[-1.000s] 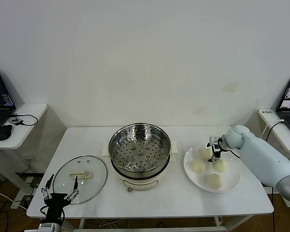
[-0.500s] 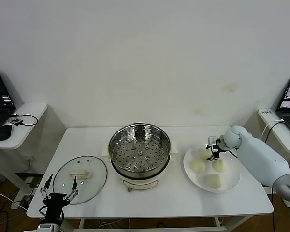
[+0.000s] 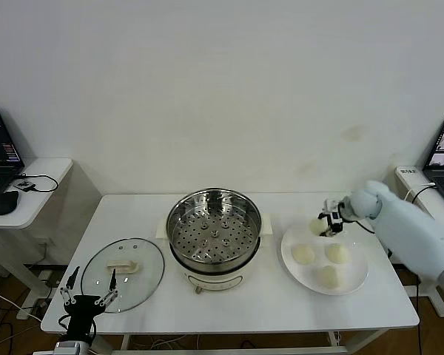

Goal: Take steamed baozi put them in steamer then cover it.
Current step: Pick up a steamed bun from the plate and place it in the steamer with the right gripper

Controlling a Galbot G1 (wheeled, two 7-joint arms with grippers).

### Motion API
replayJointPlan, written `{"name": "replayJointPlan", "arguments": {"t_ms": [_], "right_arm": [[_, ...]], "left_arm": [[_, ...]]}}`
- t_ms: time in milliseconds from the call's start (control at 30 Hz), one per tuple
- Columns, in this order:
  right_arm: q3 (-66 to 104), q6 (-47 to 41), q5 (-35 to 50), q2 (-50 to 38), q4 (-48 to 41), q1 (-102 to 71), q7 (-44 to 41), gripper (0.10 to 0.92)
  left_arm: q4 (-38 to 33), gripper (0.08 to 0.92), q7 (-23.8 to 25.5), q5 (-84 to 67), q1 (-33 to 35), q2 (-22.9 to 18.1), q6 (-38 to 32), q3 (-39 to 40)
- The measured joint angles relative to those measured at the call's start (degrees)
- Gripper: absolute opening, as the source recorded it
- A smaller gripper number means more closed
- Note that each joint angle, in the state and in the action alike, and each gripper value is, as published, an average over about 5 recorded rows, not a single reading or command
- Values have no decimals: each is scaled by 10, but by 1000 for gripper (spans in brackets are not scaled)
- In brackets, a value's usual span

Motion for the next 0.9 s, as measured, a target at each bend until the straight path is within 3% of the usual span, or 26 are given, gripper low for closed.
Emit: {"name": "replayJointPlan", "arguments": {"t_ms": [400, 633, 900], "right_arm": [[-166, 16, 163, -7, 105, 211, 19, 594], [-240, 44, 213, 62, 111, 278, 35, 594], [-293, 100, 197, 180, 68, 293, 50, 594]], "left_arm": [[-1, 823, 10, -62, -3, 15, 7, 6], [1, 823, 11, -84, -7, 19, 8, 4], [3, 823, 11, -91, -12, 14, 8, -2]]}}
